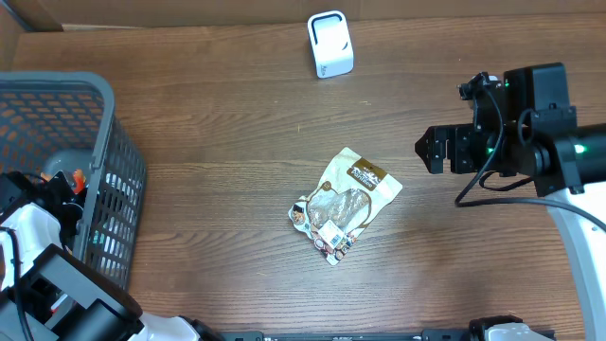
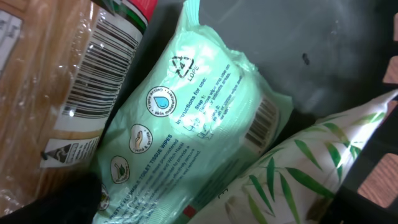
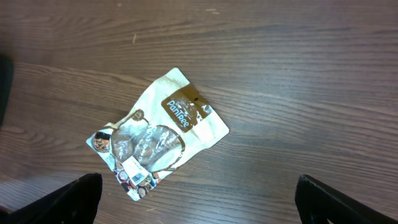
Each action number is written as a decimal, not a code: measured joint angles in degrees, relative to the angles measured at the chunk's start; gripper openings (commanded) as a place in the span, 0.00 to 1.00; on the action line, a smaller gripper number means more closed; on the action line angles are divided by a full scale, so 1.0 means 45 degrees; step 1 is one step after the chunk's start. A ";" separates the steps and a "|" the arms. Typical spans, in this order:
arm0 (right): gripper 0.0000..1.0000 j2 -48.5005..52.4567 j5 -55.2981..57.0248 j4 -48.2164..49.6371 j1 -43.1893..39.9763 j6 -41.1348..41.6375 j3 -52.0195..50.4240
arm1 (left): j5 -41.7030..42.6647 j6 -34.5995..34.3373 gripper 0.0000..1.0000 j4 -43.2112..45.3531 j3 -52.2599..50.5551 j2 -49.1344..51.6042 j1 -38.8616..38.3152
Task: Scan the item barcode
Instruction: 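Return the left gripper into the basket toward the white tube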
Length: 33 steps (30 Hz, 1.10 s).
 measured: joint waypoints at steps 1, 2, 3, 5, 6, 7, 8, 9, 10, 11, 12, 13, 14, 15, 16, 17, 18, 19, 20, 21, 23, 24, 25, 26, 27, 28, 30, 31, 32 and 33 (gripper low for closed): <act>1.00 0.0092 0.0005 0.0000 0.0000 -0.0005 0.0000 | -0.0029 0.0073 0.83 0.0000 0.0005 0.0029 -0.0010; 1.00 0.0146 -0.0005 -0.0005 -0.0005 0.0005 0.0000 | -0.0044 0.0151 0.76 -0.0005 0.0010 0.0049 -0.0029; 1.00 0.0185 -0.0010 0.0005 -0.0005 0.0005 0.0000 | -0.0092 0.0165 0.69 -0.0010 0.0015 0.0092 -0.0083; 1.00 0.0204 -0.0049 0.0029 -0.0005 0.0000 0.0000 | -0.0087 0.0257 0.55 -0.0005 0.0029 0.0141 -0.0223; 1.00 0.0204 -0.0049 0.0034 0.0000 0.0005 0.0000 | -0.0087 0.0243 0.49 0.0000 0.0034 0.0160 -0.0267; 1.00 0.0204 -0.0058 0.0039 0.0000 0.0000 0.0000 | -0.0039 0.0248 0.46 0.0000 0.0044 0.0160 -0.0330; 1.00 0.0204 -0.0058 0.0063 0.0000 0.0005 0.0000 | 0.0015 0.0262 0.45 0.0000 0.0063 0.0160 -0.0379; 1.00 0.0204 -0.0058 0.0102 0.0000 0.0005 0.0000 | 0.0034 0.0296 0.44 0.0000 0.0083 0.0160 -0.0403; 1.00 0.0204 -0.0068 0.0146 0.0000 0.0000 0.0000 | 0.0063 0.0287 0.41 -0.0005 0.0092 0.0160 -0.0403; 1.00 0.0204 -0.0068 0.0141 0.0000 0.0000 0.0000 | 0.0073 0.0277 0.39 -0.0005 0.0102 0.0160 -0.0403; 1.00 0.0204 -0.0083 0.0141 0.0000 -0.0005 0.0000 | 0.0083 0.0272 0.36 -0.0015 0.0121 0.0160 -0.0403; 1.00 0.0204 -0.0097 0.0151 0.0000 0.0000 0.0000 | 0.0107 0.0267 0.31 -0.0068 0.0170 0.0160 -0.0403; 1.00 0.0204 -0.0097 0.0141 -0.0005 0.0005 0.0000 | 0.0131 0.0253 0.24 -0.0151 0.0253 0.0175 -0.0403; 1.00 0.0204 -0.0102 0.0136 0.0000 0.0000 0.0000 | 0.0160 0.0233 0.10 -0.0257 0.0350 0.0194 -0.0413; 1.00 0.0204 -0.0102 0.0141 -0.0005 0.0005 0.0000 | 0.0209 0.0204 0.04 -0.0389 0.0486 0.0219 -0.0418; 1.00 0.0204 -0.0107 0.0146 -0.0005 0.0000 0.0000 | 0.0282 0.0165 0.04 -0.0612 0.0680 0.0253 -0.0427; 1.00 0.0204 -0.0102 0.0146 0.0000 0.0000 0.0000 | 0.0330 0.0107 0.04 -0.0850 0.0913 0.0296 -0.0432; 1.00 0.0204 -0.0102 0.0141 -0.0005 -0.0005 0.0000 | 0.0257 -0.0034 0.04 -0.1049 0.1146 0.0345 -0.0476; 1.00 0.0204 -0.0107 0.0146 -0.0005 0.0000 0.0000 | 0.0146 -0.0204 0.04 -0.1331 0.1481 0.0432 -0.0510; 1.00 0.0204 -0.0102 0.0141 0.0000 0.0000 0.0000 | 0.0049 -0.0369 0.04 -0.1520 0.1768 0.0525 -0.0510; 1.00 0.0204 -0.0102 0.0136 0.0000 0.0000 0.0000 | -0.0214 -0.0670 0.04 -0.2103 0.2521 0.0743 -0.0510; 1.00 0.0204 -0.0112 0.0146 -0.0005 0.0005 0.0000 | -0.0296 -0.0772 0.04 -0.2307 0.2798 0.0787 -0.0510; 1.00 0.0204 -0.0107 0.0136 0.0000 0.0000 0.0000 | -0.0437 -0.0884 0.04 -0.2482 0.3094 0.0801 -0.0510; 1.00 0.0204 -0.0102 0.0136 -0.0005 0.0000 0.0000 | -0.0568 -0.1039 0.04 -0.2705 0.3381 0.0801 -0.0510; 1.00 0.0204 -0.0107 0.0146 0.0000 0.0000 0.0000 | -0.0753 -0.1234 0.04 -0.2914 0.3701 0.0801 -0.0510; 1.00 0.0204 -0.0102 0.0141 0.0000 0.0000 0.0000 | -0.0894 -0.1409 0.04 -0.3036 0.3939 0.0801 -0.0510; 1.00 0.0204 -0.0102 0.0141 0.0000 0.0000 0.0000 | -0.1132 -0.1666 0.04 -0.3167 0.4211 0.0801 -0.0510; 1.00 0.0204 -0.0107 0.0141 0.0000 0.0000 0.0000 | -0.1209 -0.1787 0.13 -0.3240 0.4245 0.0801 -0.0510; 1.00 0.0204 -0.0102 0.0146 0.0000 0.0000 0.0000 | -0.1263 -0.1831 0.33 -0.3313 0.4240 0.0801 -0.0510; 1.00 0.0204 -0.0102 0.0146 -0.0005 0.0000 0.0000 | -0.1302 -0.1948 0.48 -0.3381 0.4226 0.0801 -0.0510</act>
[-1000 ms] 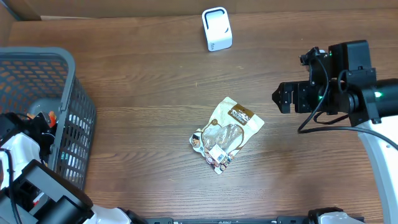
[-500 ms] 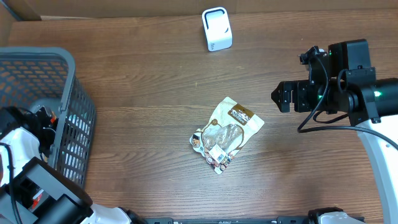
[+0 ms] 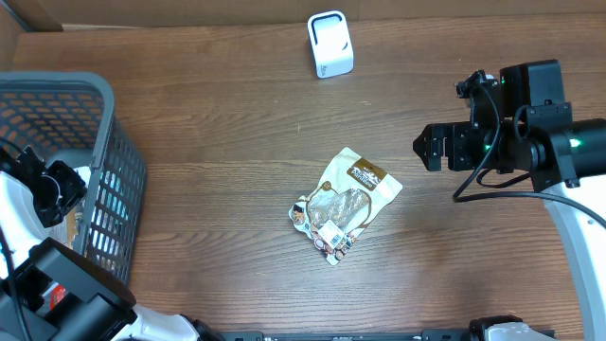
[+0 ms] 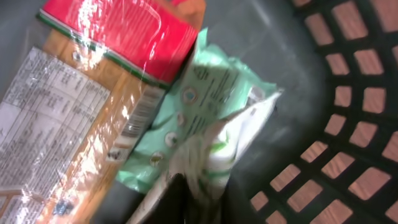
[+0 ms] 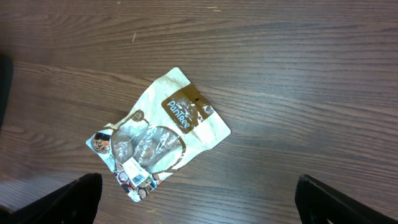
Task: Scan the item barcode
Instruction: 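Return the left gripper into the basket toward the white tube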
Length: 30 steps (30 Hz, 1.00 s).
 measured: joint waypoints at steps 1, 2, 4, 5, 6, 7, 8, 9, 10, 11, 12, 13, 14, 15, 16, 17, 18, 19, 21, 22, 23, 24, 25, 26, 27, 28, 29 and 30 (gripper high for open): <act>1.00 0.0000 0.0000 0.0015 0.0000 0.0000 0.0000 | -0.0015 -0.0015 0.59 -0.0029 -0.0083 0.0000 -0.0029; 1.00 0.0000 0.0000 0.0044 0.0000 0.0000 0.0000 | -0.0049 -0.0019 0.65 0.0000 -0.0165 0.0000 -0.0058; 1.00 0.0000 0.0000 0.0102 0.0000 0.0000 0.0000 | -0.0097 -0.0068 0.71 0.0131 -0.0495 0.0000 -0.0102; 1.00 0.0000 0.0005 0.0097 0.0005 0.0000 0.0000 | -0.0107 -0.0053 0.71 0.0277 -0.0782 0.0000 -0.0146; 1.00 0.0000 0.0000 0.0087 0.0005 -0.0005 0.0000 | -0.0126 -0.0044 0.71 0.0423 -0.1093 0.0000 -0.0165; 1.00 0.0000 -0.0005 0.0102 0.0000 0.0000 0.0000 | -0.0151 -0.0015 0.74 0.0573 -0.1394 0.0000 -0.0165; 1.00 0.0000 -0.0005 0.0097 0.0005 0.0000 0.0000 | -0.0194 -0.0015 0.78 0.0724 -0.1661 0.0000 -0.0165; 1.00 0.0000 -0.0005 0.0092 0.0005 -0.0005 0.0000 | -0.0189 -0.0015 0.80 0.0884 -0.1933 -0.0010 -0.0165; 1.00 0.0000 -0.0005 0.0097 0.0000 0.0005 0.0000 | -0.0243 0.0005 0.80 0.1010 -0.2137 -0.0063 -0.0165; 1.00 0.0000 0.0000 0.0092 0.0000 0.0000 0.0000 | -0.0330 0.0029 0.81 0.1127 -0.2341 -0.0112 -0.0165; 1.00 0.0000 -0.0005 0.0092 0.0000 0.0005 0.0000 | -0.0525 0.0049 0.81 0.1229 -0.2701 -0.0131 -0.0165; 1.00 0.0000 0.0000 0.0087 0.0005 -0.0005 0.0000 | -0.0690 0.0039 0.82 0.1292 -0.2919 -0.0131 -0.0165; 1.00 0.0000 -0.0005 0.0092 0.0005 0.0005 0.0000 | -0.0860 0.0039 0.82 0.1316 -0.3050 -0.0131 -0.0165; 1.00 0.0000 -0.0005 0.0097 0.0005 0.0000 0.0000 | -0.0996 0.0024 0.82 0.1302 -0.3177 -0.0131 -0.0165; 1.00 0.0000 0.0000 0.0092 0.0000 0.0005 0.0000 | -0.1083 -0.0019 0.81 0.1321 -0.3264 -0.0131 -0.0165; 1.00 0.0000 -0.0005 0.0087 0.0000 0.0005 0.0000 | -0.1175 -0.0083 0.80 0.1316 -0.3303 -0.0131 -0.0160; 1.00 0.0000 0.0000 0.0097 0.0000 0.0000 0.0000 | -0.1209 -0.0136 0.79 0.1311 -0.3313 -0.0131 -0.0165; 1.00 0.0000 -0.0005 0.0092 0.0000 0.0005 0.0000 | -0.1234 -0.0165 0.78 0.1287 -0.3313 -0.0131 -0.0165; 1.00 0.0000 -0.0005 0.0092 0.0000 0.0005 0.0000 | -0.1258 -0.0199 0.75 0.1219 -0.3313 -0.0131 -0.0165; 1.00 0.0000 -0.0005 0.0092 0.0005 0.0005 0.0000 | -0.1282 -0.0204 0.73 0.1151 -0.3313 -0.0131 -0.0165; 1.00 0.0000 -0.0005 0.0097 0.0000 0.0000 0.0000 | -0.1331 -0.0204 0.72 0.1054 -0.3313 -0.0131 -0.0165; 1.00 0.0000 0.0000 0.0092 0.0000 0.0005 0.0000 | -0.1365 -0.0204 0.70 0.0976 -0.3313 -0.0131 -0.0165; 1.00 0.0000 0.0000 0.0087 0.0000 0.0000 0.0000 | -0.1418 -0.0204 0.70 0.0850 -0.3308 -0.0131 -0.0165; 1.00 0.0000 -0.0005 0.0097 0.0000 0.0000 0.0000 | -0.1462 -0.0199 0.70 0.0719 -0.3308 -0.0131 -0.0165; 1.00 0.0000 -0.0005 0.0097 0.0000 0.0005 0.0000 | -0.1501 -0.0204 0.67 0.0593 -0.3308 -0.0131 -0.0165; 1.00 0.0000 -0.0005 0.0097 0.0000 -0.0005 0.0000 | -0.1530 -0.0204 0.55 0.0476 -0.3308 -0.0131 -0.0165; 1.00 0.0000 -0.0005 0.0107 0.0005 0.0005 0.0000 | -0.1603 -0.0223 0.32 0.0369 -0.3317 -0.0131 -0.0165; 1.00 0.0000 -0.0005 0.0112 0.0000 0.0000 0.0000 | -0.1671 -0.0136 0.20 0.0355 -0.3322 -0.0131 -0.0165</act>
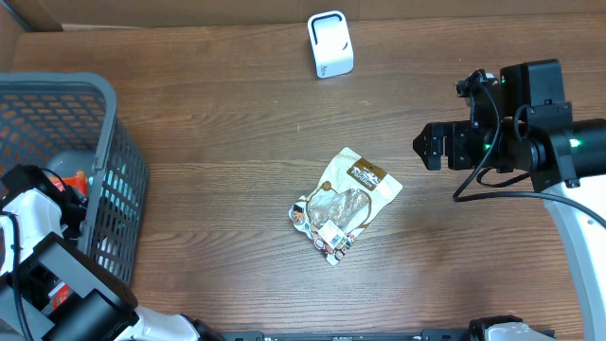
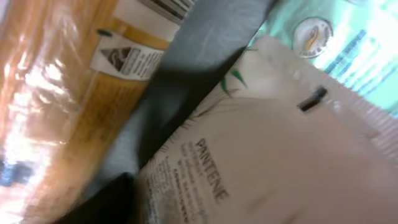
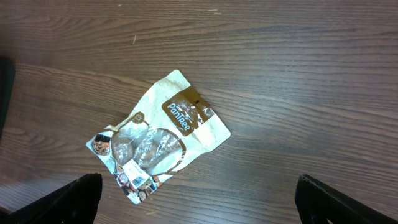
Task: Scan the item barcode
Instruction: 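Return the left gripper into the basket toward the white tube, then grasp the white tube and lift it out of the basket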
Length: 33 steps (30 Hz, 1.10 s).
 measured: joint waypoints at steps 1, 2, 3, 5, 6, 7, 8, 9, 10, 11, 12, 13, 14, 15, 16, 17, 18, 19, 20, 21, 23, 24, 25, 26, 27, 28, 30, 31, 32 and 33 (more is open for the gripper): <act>1.00 0.0000 0.0005 -0.0005 0.0000 -0.0005 0.0000 | -0.0160 0.0010 0.10 0.0019 -0.0005 -0.0010 0.0000; 1.00 0.0000 0.0000 0.0019 0.0005 0.0005 0.0000 | -0.0325 0.0034 0.04 0.0117 -0.0005 -0.0015 0.0005; 1.00 0.0000 -0.0005 0.0024 0.0000 0.0000 0.0000 | -0.0427 0.0087 0.04 0.0194 -0.0005 -0.0015 0.0015; 1.00 0.0000 0.0000 0.0024 0.0000 0.0000 0.0000 | -0.0515 0.0199 0.04 0.0185 -0.0024 -0.0015 0.0005; 1.00 0.0000 0.0005 0.0024 0.0000 0.0005 0.0000 | -0.0452 0.0204 0.04 0.0097 -0.0039 -0.0015 0.0000; 1.00 0.0000 0.0000 0.0029 0.0005 -0.0005 0.0000 | -0.0403 0.0209 0.04 0.0039 -0.0039 -0.0015 0.0000; 1.00 0.0000 -0.0005 0.0029 0.0005 0.0000 0.0000 | -0.0389 0.0209 0.04 0.0005 -0.0034 -0.0015 0.0000; 1.00 0.0000 0.0000 0.0029 0.0005 0.0000 0.0000 | -0.0393 0.0209 0.04 0.0000 -0.0024 -0.0015 0.0000; 1.00 0.0000 0.0000 0.0024 0.0005 0.0000 0.0000 | -0.0393 0.0214 0.04 -0.0107 0.0049 -0.0015 0.0000; 1.00 0.0000 -0.0005 0.0024 0.0005 0.0005 0.0000 | -0.0423 0.0209 0.04 -0.0199 0.0146 0.0000 0.0000; 1.00 0.0000 0.0000 0.0019 0.0005 0.0005 0.0000 | -0.0427 0.0214 0.04 -0.0403 0.0321 0.0039 0.0000; 1.00 0.0000 0.0005 0.0024 0.0005 0.0005 0.0000 | -0.0432 0.0209 0.04 -0.0670 0.0568 0.0092 0.0000; 1.00 0.0000 -0.0005 0.0024 0.0005 0.0005 0.0000 | -0.0423 0.0209 0.04 -0.1020 0.0986 0.0160 0.0000; 1.00 0.0000 0.0000 0.0029 0.0000 0.0005 0.0000 | -0.0408 0.0189 0.04 -0.1409 0.1540 0.0223 0.0000; 1.00 0.0000 -0.0005 0.0019 0.0000 -0.0005 0.0000 | -0.0355 0.0170 0.04 -0.1753 0.2103 0.0262 0.0000; 1.00 0.0000 0.0000 0.0024 0.0005 0.0005 0.0000 | -0.0267 0.0170 0.04 -0.2137 0.2924 0.0291 -0.0005; 1.00 0.0000 0.0000 0.0024 0.0005 -0.0005 0.0000 | -0.0180 0.0170 0.04 -0.2438 0.3711 0.0306 -0.0005; 1.00 0.0000 -0.0005 0.0034 0.0000 0.0000 0.0000 | -0.0078 0.0170 0.04 -0.2773 0.4507 0.0306 -0.0024; 1.00 0.0000 -0.0005 0.0034 0.0005 0.0005 0.0000 | 0.0015 0.0170 0.04 -0.3055 0.5348 0.0325 -0.0053; 1.00 0.0000 0.0000 0.0044 0.0005 0.0000 0.0000 | 0.0170 0.0170 0.04 -0.3337 0.6339 0.0325 -0.0063; 1.00 0.0000 -0.0010 0.0039 0.0005 0.0000 0.0000 | 0.0563 0.0170 0.04 -0.4002 0.7990 0.0379 -0.0083; 1.00 0.0000 -0.0005 0.0063 0.0005 -0.0010 0.0000 | 0.0884 0.0170 0.04 -0.4347 0.8879 0.0379 -0.0087; 1.00 0.0000 -0.0005 0.0053 0.0005 -0.0010 0.0000 | 0.1219 0.0170 0.04 -0.4711 0.9729 0.0379 -0.0087; 1.00 0.0000 -0.0005 0.0068 0.0000 0.0000 0.0000 | 0.1613 0.0175 0.04 -0.5085 1.0671 0.0379 -0.0097; 1.00 0.0000 -0.0005 0.0053 0.0000 0.0005 0.0000 | 0.1991 0.0170 0.04 -0.5503 1.1657 0.0384 -0.0126; 1.00 0.0000 -0.0015 0.0063 0.0005 0.0010 0.0000 | 0.2361 0.0175 0.04 -0.5804 1.2497 0.0384 -0.0189; 1.00 0.0000 -0.0005 0.0058 0.0000 0.0005 0.0000 | 0.3016 0.0175 0.04 -0.6436 1.4222 0.0369 -0.0544; 1.00 0.0000 -0.0015 0.0058 0.0000 0.0005 0.0000 | 0.3220 0.0175 0.04 -0.6693 1.4853 0.0359 -0.0797; 1.00 0.0000 -0.0015 0.0068 0.0000 0.0005 0.0000 | 0.3415 0.0175 0.04 -0.7009 1.5499 0.0325 -0.1214; 1.00 0.0000 -0.0019 0.0068 0.0000 0.0005 0.0000 | 0.3512 0.0175 0.04 -0.7286 1.5985 0.0277 -0.1753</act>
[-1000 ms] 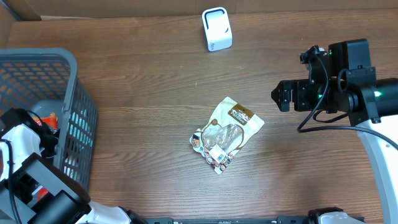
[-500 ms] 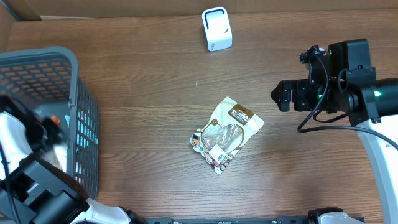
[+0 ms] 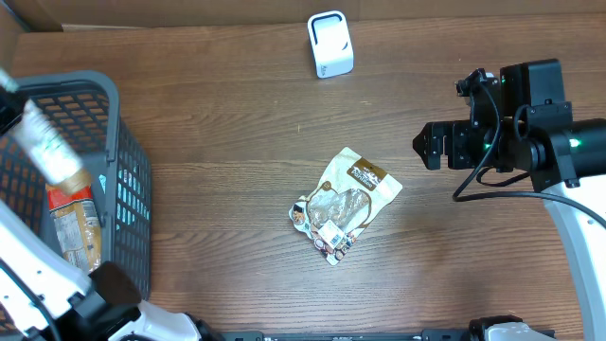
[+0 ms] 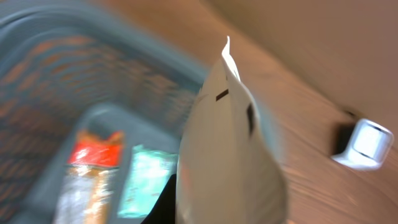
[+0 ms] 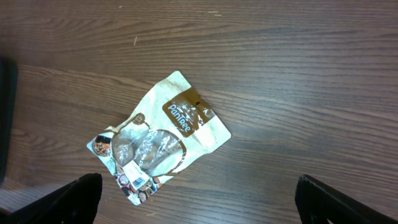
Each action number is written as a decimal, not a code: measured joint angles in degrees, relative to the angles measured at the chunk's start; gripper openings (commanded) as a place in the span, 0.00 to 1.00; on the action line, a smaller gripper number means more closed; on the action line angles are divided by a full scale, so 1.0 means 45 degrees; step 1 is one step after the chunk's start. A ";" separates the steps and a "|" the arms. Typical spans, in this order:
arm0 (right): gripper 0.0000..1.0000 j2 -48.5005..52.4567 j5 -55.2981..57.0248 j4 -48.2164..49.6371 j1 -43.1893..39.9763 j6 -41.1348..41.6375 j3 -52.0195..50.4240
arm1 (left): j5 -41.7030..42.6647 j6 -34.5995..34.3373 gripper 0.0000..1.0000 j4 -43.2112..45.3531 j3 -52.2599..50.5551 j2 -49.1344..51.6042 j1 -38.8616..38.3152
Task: Scan the item barcode
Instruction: 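Grasp the white tube and lift it out of the basket, then place the white tube beside the snack bag with the left gripper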
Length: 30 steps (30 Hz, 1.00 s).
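Observation:
A white pouch (image 4: 230, 143) fills the middle of the blurred left wrist view, and my left gripper (image 4: 211, 214) is shut on its lower end, with only one dark finger showing. In the overhead view the pouch (image 3: 45, 140) hangs above the grey basket (image 3: 128, 180). The white scanner (image 3: 329, 44) stands at the table's far edge, also seen as the scanner (image 4: 367, 143) from the left wrist. My right gripper (image 5: 199, 202) is open over the table, right of a beige snack bag (image 5: 158, 140).
In the basket lie an orange and red package (image 3: 71, 223) and a green wipes pack (image 4: 146, 180). The snack bag (image 3: 343, 204) lies flat at the table's middle. My right arm (image 3: 530, 123) hovers at the right side.
My left gripper was down in the basket, close against the white pouch. Now it holds that pouch well above the basket, with the scanner in its view. The right arm has not moved.
My left gripper was low in the basket over the green wipes and the leaf-printed white pouch. Then it looked at the pouch from higher up, then pressed close to it. Now the pouch is held above the basket. The right gripper stayed open throughout.

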 measured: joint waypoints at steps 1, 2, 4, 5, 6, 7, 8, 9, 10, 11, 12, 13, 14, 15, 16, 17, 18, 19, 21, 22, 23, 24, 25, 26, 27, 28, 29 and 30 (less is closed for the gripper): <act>1.00 0.0000 0.0000 -0.0005 0.0005 -0.0005 0.0000 | 0.0039 0.0000 0.04 -0.0155 0.0272 -0.0044 -0.0466; 1.00 0.0000 -0.0005 0.0005 0.0005 0.0000 0.0000 | 0.0034 -0.0005 0.04 -0.0257 0.0461 -0.0092 -0.1141; 1.00 0.0000 -0.0005 0.0005 0.0005 -0.0015 0.0000 | -0.0005 -0.0005 0.04 -0.0340 0.0607 -0.0155 -0.2633; 1.00 0.0000 -0.0010 -0.0005 0.0005 0.0000 0.0000 | -0.0136 -0.0107 0.04 -0.0340 0.0602 -0.0151 -0.3419; 1.00 0.0000 -0.0005 -0.0005 0.0005 0.0000 0.0000 | -0.0350 -0.0214 0.04 -0.0325 0.0588 -0.0131 -0.4187; 1.00 0.0000 -0.0010 -0.0005 0.0005 -0.0005 0.0000 | -0.0627 -0.0345 0.04 -0.0291 0.0525 -0.0097 -0.5027; 1.00 0.0000 -0.0005 -0.0010 0.0000 0.0000 0.0000 | -0.0957 -0.0549 0.04 -0.0257 0.0461 -0.0058 -0.5809; 1.00 0.0000 -0.0010 -0.0024 0.0005 0.0005 0.0000 | -0.1418 -0.0860 0.04 -0.0165 0.0330 0.0010 -0.6887; 1.00 0.0000 -0.0015 -0.0029 0.0000 -0.0005 0.0000 | -0.1768 -0.1122 0.04 -0.0092 0.0223 0.0102 -0.7572; 1.00 0.0000 -0.0005 -0.0034 0.0005 -0.0005 0.0000 | -0.2195 -0.1428 0.04 -0.0049 0.0078 0.0189 -0.8165; 1.00 0.0000 -0.0005 -0.0029 0.0000 0.0000 0.0000 | -0.2545 -0.1681 0.04 -0.0044 -0.0039 0.0306 -0.8626; 1.00 0.0000 -0.0015 -0.0024 0.0000 -0.0005 0.0000 | -0.2861 -0.2016 0.04 -0.0034 -0.0204 0.0486 -0.9097; 1.00 0.0000 -0.0010 -0.0019 0.0005 0.0000 0.0000 | -0.3123 -0.2336 0.04 -0.0019 -0.0398 0.0695 -0.9554; 1.00 0.0000 -0.0010 -0.0019 0.0005 -0.0005 0.0000 | -0.3361 -0.2705 0.04 -0.0005 -0.0627 0.0971 -0.9972; 1.00 0.0000 -0.0010 -0.0015 0.0005 0.0000 0.0000 | -0.3536 -0.3109 0.04 0.0015 -0.0879 0.1307 -1.0341; 1.00 0.0000 -0.0010 -0.0010 0.0000 -0.0005 0.0000 | -0.3667 -0.3458 0.04 0.0029 -0.1098 0.1617 -1.0656; 1.00 0.0000 -0.0010 -0.0015 0.0005 -0.0005 0.0000 | -0.3764 -0.3832 0.04 0.0058 -0.1365 0.2006 -1.0962; 1.00 0.0000 -0.0010 -0.0010 0.0005 -0.0005 0.0000 | -0.3900 -0.4313 0.04 0.0102 -0.1710 0.2608 -1.1336; 1.00 0.0000 -0.0005 -0.0019 0.0005 -0.0010 0.0000 | -0.4211 -0.5081 0.04 0.0204 -0.2273 0.3691 -1.1851; 1.00 0.0000 -0.0010 -0.0015 0.0000 -0.0005 0.0000 | -0.4401 -0.5382 0.04 0.0204 -0.2467 0.4148 -1.2050; 1.00 0.0000 -0.0010 -0.0015 0.0005 -0.0005 0.0000 | -0.4663 -0.5722 0.04 0.0204 -0.2647 0.4619 -1.2254; 1.00 0.0000 -0.0005 -0.0015 0.0005 -0.0005 0.0000 | -0.5003 -0.6110 0.04 0.0223 -0.2837 0.5115 -1.2454; 1.00 0.0000 -0.0010 -0.0015 0.0000 0.0000 0.0000 | -0.5464 -0.6596 0.04 0.0219 -0.3026 0.5727 -1.2687; 1.00 0.0000 -0.0010 -0.0010 0.0005 -0.0005 0.0000 | -0.5795 -0.6926 0.04 0.0243 -0.3128 0.6237 -1.2886; 1.00 0.0000 -0.0015 -0.0015 0.0005 0.0000 0.0000 | -0.6091 -0.7174 0.04 0.0291 -0.3157 0.6674 -1.3051; 1.00 0.0000 -0.0010 -0.0019 0.0005 -0.0005 0.0000 | -0.6309 -0.7325 0.04 0.0359 -0.3177 0.7014 -1.3172; 1.00 0.0000 -0.0010 -0.0019 0.0000 0.0000 0.0000 | -0.6445 -0.7456 0.04 0.0452 -0.3186 0.7315 -1.3284; 1.00 0.0000 -0.0010 -0.0019 0.0005 -0.0010 0.0000 | -0.6620 -0.7616 0.04 0.0549 -0.3206 0.7635 -1.3420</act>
